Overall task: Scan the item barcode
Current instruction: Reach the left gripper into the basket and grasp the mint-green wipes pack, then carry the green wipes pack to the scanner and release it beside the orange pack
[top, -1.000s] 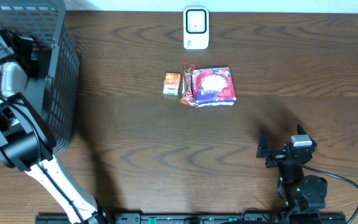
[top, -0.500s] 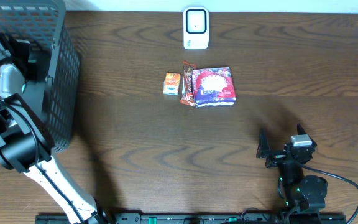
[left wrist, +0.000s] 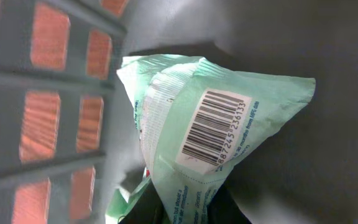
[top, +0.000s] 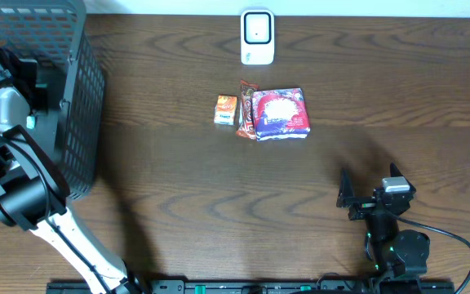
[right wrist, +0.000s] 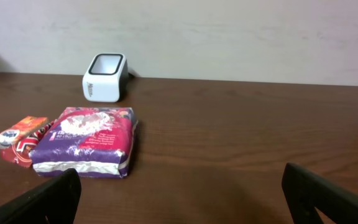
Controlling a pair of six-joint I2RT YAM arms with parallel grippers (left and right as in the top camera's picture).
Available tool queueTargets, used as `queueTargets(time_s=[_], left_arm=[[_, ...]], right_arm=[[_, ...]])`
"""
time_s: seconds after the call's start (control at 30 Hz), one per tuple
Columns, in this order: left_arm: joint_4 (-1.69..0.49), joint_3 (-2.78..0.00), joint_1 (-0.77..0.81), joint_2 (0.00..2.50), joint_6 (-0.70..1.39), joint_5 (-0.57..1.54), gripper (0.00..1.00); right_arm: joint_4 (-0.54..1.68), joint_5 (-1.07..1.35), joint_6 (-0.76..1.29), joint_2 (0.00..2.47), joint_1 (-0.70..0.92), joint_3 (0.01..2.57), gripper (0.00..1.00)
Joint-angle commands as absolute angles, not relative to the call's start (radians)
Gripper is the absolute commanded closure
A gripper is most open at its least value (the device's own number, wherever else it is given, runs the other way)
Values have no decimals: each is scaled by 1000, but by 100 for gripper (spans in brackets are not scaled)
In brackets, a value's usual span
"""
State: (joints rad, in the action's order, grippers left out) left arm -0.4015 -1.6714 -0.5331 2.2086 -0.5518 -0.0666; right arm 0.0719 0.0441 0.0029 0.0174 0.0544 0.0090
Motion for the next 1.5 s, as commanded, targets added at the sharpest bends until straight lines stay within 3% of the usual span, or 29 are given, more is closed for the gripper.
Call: queueTargets(time_s=[0.0, 0.37, 0.57, 0.7, 0.87, 1.13, 1.47], left_arm=[[-413, -1652, -502, 2109, -480, -71, 93], [-377, -1652, -391, 1662, -371, -71, 92], [-389, -1652, -329, 1445, 131, -69, 92], [-481, -1651, -248, 1364, 385, 86, 93], [-672, -1651, -71, 1372, 447, 333, 93], [-867, -1642, 191, 1537, 447, 123, 93], [-817, -1642, 271, 1864, 448, 7, 93]], right_arm=[[74, 35, -8, 13, 46, 6, 1], [74, 35, -8, 13, 46, 6, 1], [74, 35, -8, 13, 46, 6, 1], [74, 35, -8, 13, 46, 6, 1], [74, 35, -8, 13, 46, 6, 1], [74, 35, -8, 13, 46, 6, 1], [74, 35, -8, 13, 46, 6, 1]])
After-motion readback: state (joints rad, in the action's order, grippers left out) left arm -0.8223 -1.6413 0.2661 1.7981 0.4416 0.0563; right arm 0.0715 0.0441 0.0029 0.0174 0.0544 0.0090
